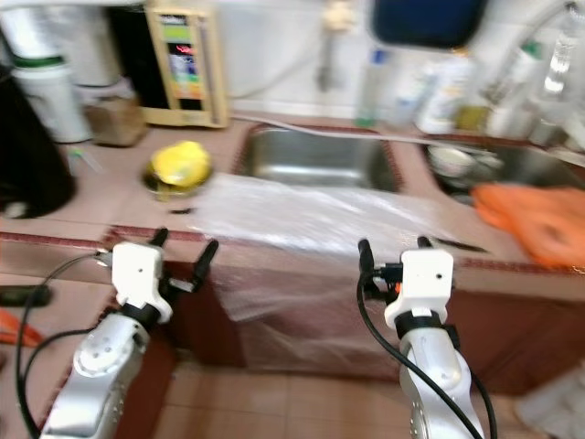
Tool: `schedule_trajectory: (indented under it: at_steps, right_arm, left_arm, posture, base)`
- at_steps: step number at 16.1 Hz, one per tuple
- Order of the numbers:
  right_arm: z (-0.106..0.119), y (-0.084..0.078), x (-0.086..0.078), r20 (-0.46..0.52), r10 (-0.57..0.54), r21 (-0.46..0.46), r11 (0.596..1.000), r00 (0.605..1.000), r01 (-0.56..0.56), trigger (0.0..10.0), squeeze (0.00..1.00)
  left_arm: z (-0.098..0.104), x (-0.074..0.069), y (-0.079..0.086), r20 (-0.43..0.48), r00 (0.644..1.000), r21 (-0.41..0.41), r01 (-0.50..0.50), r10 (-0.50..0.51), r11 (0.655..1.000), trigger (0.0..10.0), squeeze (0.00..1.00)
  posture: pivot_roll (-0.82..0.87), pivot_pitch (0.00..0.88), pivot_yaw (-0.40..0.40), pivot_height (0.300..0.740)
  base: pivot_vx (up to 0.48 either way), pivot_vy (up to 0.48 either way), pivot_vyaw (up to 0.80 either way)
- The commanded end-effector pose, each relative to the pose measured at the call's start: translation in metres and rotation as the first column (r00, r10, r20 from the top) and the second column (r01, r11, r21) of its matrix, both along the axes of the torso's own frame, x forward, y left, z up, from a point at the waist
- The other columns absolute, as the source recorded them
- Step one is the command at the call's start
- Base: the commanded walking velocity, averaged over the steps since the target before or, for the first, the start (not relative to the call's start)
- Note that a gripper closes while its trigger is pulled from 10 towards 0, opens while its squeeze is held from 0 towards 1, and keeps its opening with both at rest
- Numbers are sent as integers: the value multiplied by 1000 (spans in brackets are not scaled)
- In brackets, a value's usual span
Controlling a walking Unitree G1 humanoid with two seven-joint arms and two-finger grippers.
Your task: Kitchen organization
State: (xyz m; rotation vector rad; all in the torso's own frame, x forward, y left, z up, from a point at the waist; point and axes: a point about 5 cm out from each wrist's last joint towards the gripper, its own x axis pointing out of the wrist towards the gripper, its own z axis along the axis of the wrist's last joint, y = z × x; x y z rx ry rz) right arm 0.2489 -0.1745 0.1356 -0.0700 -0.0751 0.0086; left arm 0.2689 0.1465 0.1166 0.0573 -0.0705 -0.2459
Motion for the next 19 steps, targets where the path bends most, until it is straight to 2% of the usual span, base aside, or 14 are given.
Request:
schedule_trajectory:
  at_steps: [1,4,8,10,13,15,19]
  right_arm:
    - [1,6,-1,3,24,1,1000,1000,-24,10000,0]
    - [0,6,-2,0,25,-2,1000,1000,-25,10000,0]
    - [0,6,-2,-3,22,0,1000,1000,-22,10000,0]
    - [-3,7,-1,-19,5,41,999,1000,-4,10000,0]
    - [-2,7,0,-10,8,24,1000,1000,-8,10000,0]
    - [-2,4,0,-26,-16,69,997,1000,18,10000,0]
    - [-2,4,0,-25,-14,61,998,1000,15,10000,0]
  left_arm:
    - [5,1,5,12,1000,6,-22,22,1000,10000,0]
    - [8,-1,3,22,1000,2,-16,16,1000,10000,0]
    - [9,0,3,23,999,-10,-29,29,1000,10000,0]
    - [6,0,3,6,1000,7,-25,25,1000,10000,0]
    - [7,2,2,2,1000,3,-23,23,1000,10000,0]
    - [3,2,2,-18,999,2,-28,28,1000,10000,0]
    - [1,1,3,-40,999,-3,-35,35,999,10000,0]
  posture:
    - [14,0,-26,740]
    - [14,0,-27,740]
    - [15,0,-22,740]
    - [15,0,-16,740]
    - [14,0,-12,740]
    - [8,0,-14,740]
    - [8,0,-11,740]
  base:
    - [371,0,0]
    - [333,0,0]
    - [0,0,0]
    - [0,-283,0]
    - [0,-381,0]
    - [0,0,0]
    - [0,0,0]
